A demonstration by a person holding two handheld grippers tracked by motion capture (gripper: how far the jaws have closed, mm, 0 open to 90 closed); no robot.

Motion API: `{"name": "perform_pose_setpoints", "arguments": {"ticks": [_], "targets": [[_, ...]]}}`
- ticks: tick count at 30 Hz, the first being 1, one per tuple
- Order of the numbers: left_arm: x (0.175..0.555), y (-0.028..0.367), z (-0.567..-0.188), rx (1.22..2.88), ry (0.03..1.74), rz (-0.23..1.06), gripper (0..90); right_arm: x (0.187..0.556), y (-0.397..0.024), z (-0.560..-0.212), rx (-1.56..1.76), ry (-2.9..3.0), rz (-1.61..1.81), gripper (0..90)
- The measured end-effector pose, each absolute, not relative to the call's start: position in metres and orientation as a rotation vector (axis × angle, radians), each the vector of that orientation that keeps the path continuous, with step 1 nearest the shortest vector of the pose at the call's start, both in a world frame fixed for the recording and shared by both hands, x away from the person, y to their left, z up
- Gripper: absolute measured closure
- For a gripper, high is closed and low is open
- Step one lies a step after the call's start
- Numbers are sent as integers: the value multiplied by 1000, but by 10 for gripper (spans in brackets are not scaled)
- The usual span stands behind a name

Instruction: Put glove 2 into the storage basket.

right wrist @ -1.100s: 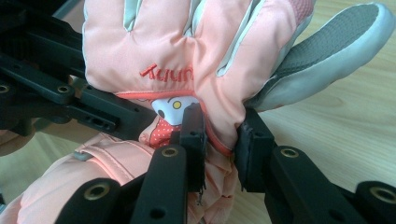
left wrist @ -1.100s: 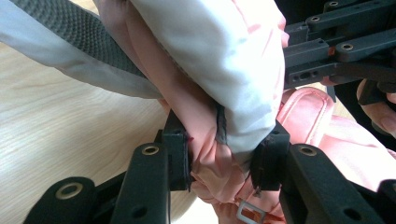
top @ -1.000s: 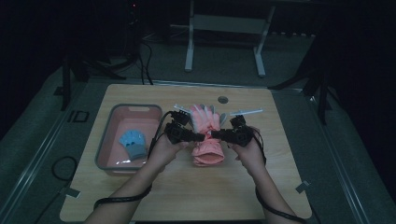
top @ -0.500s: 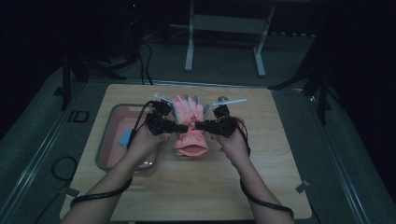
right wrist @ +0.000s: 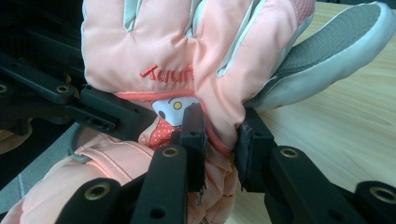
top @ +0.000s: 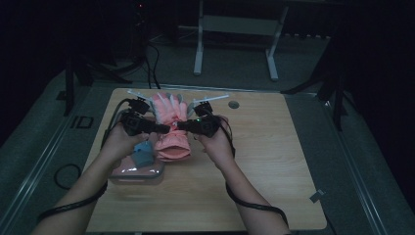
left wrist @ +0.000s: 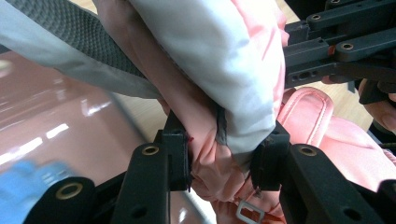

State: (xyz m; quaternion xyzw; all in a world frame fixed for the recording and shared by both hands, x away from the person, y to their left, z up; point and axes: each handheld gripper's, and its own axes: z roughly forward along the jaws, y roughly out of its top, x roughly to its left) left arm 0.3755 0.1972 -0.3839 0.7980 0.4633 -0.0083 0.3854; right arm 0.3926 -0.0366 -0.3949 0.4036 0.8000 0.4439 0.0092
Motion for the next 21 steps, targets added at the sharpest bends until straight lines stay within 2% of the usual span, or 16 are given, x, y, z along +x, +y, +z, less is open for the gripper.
{"name": "perform_pose_setpoints", "arguments": {"ticks": [6, 15, 21], "targets": [[373, 232, -384, 2034, 1225, -4, 649, 396, 0, -396, 1249, 2520, 1403, 751], [377, 269, -405, 2050, 1273, -30, 648, 400, 43, -420, 1275, 2552, 1399, 751], [380, 286, -448, 2059, 1320, -117, 647, 401, 65, -458, 1334, 2604, 1323, 751]]}}
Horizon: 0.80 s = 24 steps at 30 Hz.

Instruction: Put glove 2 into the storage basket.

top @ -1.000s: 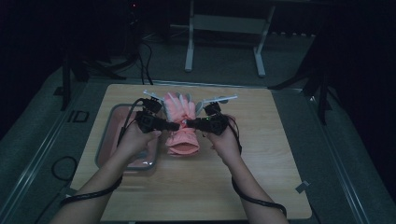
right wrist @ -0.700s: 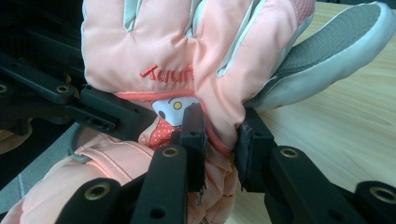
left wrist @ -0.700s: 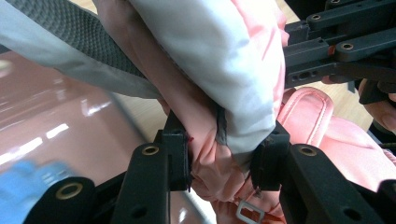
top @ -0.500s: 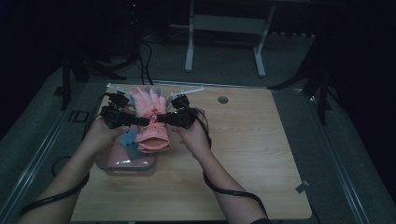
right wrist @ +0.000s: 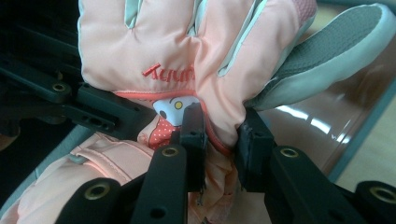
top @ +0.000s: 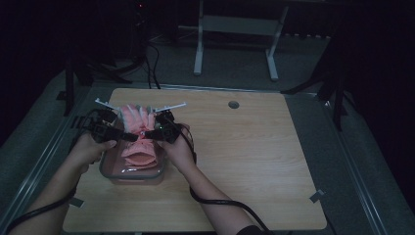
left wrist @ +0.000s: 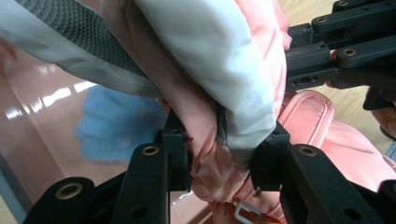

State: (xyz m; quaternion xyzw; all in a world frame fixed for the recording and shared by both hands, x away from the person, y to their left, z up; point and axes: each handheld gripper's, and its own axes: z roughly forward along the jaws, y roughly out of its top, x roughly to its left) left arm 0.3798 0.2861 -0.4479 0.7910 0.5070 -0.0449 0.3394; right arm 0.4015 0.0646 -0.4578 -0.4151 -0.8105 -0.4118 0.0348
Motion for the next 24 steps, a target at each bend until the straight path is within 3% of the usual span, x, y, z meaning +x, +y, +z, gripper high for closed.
{"name": "perform_pose_setpoints", "arguments": {"ticks": [10, 15, 24], "targets": [[373, 285, -480, 2067, 1339, -201, 644, 391, 69, -483, -1249, -2595, -1120, 741], [375, 280, -484, 2090, 1355, -180, 639, 392, 68, -488, -1243, -2611, -1083, 733], [377, 277, -487, 2103, 1410, -112, 472, 397, 74, -491, -1252, -2647, -1050, 704]]}}
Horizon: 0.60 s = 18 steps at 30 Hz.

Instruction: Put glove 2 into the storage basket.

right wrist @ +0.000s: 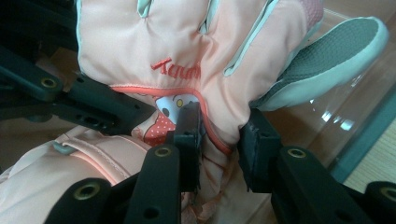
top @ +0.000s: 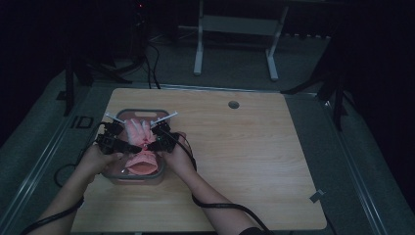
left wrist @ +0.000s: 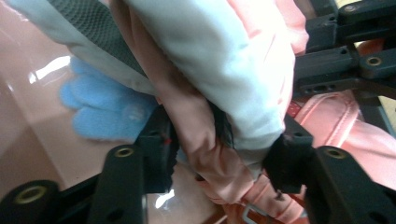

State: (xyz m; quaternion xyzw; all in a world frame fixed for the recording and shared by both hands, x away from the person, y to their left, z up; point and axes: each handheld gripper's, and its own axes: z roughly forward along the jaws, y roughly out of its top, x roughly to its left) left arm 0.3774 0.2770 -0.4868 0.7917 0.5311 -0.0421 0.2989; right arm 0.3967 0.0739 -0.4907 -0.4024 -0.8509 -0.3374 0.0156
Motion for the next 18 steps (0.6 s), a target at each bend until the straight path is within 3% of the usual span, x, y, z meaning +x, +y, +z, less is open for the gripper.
{"name": "perform_pose_setpoints", "arguments": {"ticks": [6, 11, 18], "targets": [[377, 280, -485, 2082, 1418, -54, 435, 401, 72, -487, -1265, -2636, -1082, 581], [379, 276, -485, 2056, 1420, 32, 381, 402, 64, -471, -1197, -2617, -1219, 419], [377, 270, -478, 1974, 1381, 149, 213, 401, 52, -463, -1074, -2588, -1289, 259]]}}
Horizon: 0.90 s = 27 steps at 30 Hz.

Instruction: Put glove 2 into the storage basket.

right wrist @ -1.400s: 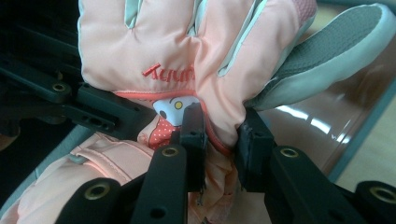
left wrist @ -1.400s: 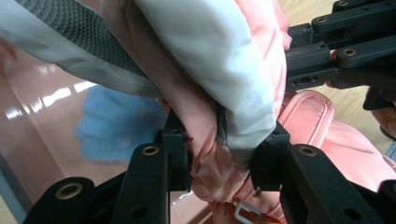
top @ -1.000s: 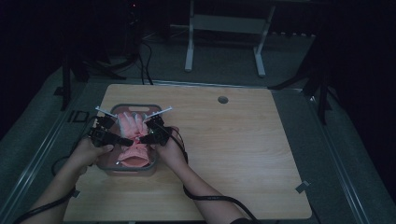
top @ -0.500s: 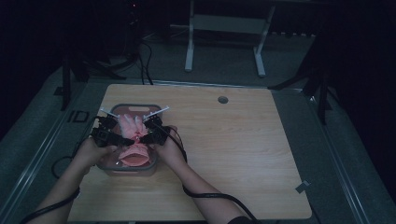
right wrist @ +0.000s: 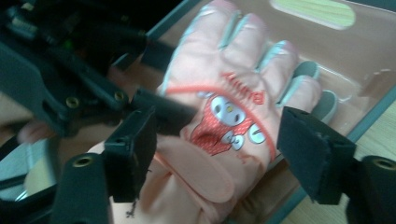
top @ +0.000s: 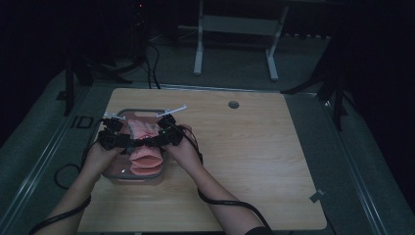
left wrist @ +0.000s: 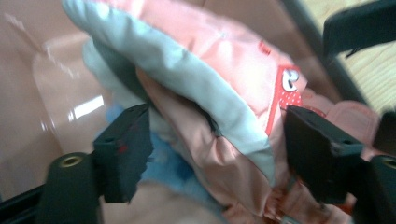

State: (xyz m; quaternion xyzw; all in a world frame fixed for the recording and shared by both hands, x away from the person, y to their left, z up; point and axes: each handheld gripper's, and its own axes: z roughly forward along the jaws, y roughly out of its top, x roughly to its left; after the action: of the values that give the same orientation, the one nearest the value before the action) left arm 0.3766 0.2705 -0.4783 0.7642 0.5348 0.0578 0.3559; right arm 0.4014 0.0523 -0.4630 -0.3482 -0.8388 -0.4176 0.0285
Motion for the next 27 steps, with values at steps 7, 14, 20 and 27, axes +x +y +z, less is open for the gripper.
{"name": "perform_pose_setpoints", "arguments": {"ticks": [7, 14, 20, 27], "targets": [[368, 272, -464, 1870, 1283, 216, 16, 404, 37, -458, -1045, -2582, -1338, 210], [348, 258, -443, 1859, 1199, 304, 16, 403, 24, -453, -1043, -2568, -1373, 205], [332, 239, -435, 1860, 1114, 295, 16, 397, 6, -450, -1022, -2578, -1403, 201], [320, 208, -433, 1887, 1018, 273, 16, 388, -16, -449, -1003, -2586, -1409, 196]]}}
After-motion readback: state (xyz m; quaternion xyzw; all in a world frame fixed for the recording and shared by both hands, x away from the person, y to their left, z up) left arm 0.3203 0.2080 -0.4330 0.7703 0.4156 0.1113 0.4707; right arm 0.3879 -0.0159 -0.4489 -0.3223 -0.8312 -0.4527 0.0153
